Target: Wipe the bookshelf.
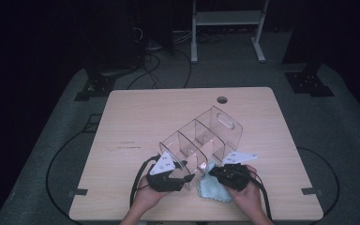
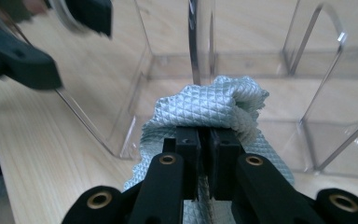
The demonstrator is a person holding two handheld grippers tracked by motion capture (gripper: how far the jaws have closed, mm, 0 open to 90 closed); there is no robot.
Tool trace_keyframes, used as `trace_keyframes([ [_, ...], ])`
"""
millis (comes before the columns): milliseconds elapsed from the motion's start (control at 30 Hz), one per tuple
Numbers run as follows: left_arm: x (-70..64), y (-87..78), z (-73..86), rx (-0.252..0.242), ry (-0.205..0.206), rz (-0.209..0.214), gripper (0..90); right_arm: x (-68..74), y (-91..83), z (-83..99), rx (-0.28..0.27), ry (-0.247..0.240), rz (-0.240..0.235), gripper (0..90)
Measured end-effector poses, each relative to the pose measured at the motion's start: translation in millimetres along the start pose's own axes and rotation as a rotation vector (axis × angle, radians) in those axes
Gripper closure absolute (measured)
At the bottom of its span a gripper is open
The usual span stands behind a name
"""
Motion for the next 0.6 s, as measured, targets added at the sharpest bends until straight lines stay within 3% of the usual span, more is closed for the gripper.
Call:
trace_keyframes([
  [100, -0.2, 0.6, 0.3, -0.001, 0.001, -0.002, 46.3, -0.4, 1.4, 1.4, -0.004, -0.001, -0.002, 84.3],
  [233, -0.6, 0.7, 0.4, 0.003, 0.001, -0.004, 46.3, -5.2, 18.4, 21.8, 0.079, 0.029, -0.006, 84.2],
  [300, -0.1, 0.1, -0.2, 0.001, -0.003, -0.001, 46.3, -5.2, 18.0, 21.2, 0.088, 0.032, -0.005, 84.2],
  [433, 0.0, 0.2, -0.1, -0.002, -0.001, 0.000, 46.3, -1.9, 4.9, 4.9, 0.024, 0.002, 0.003, 84.3],
  [600, 0.0, 0.5, 0.3, 0.001, 0.001, -0.002, 46.4, -3.7, 10.2, 11.3, 0.038, 0.019, -0.007, 84.3],
])
Point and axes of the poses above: each handheld gripper's, and its own axes: y roughly forward along the jaws, z roughly out of its underside, x roughly to its left, the point moved 7 cm from there along y, roughly forward along the jaws
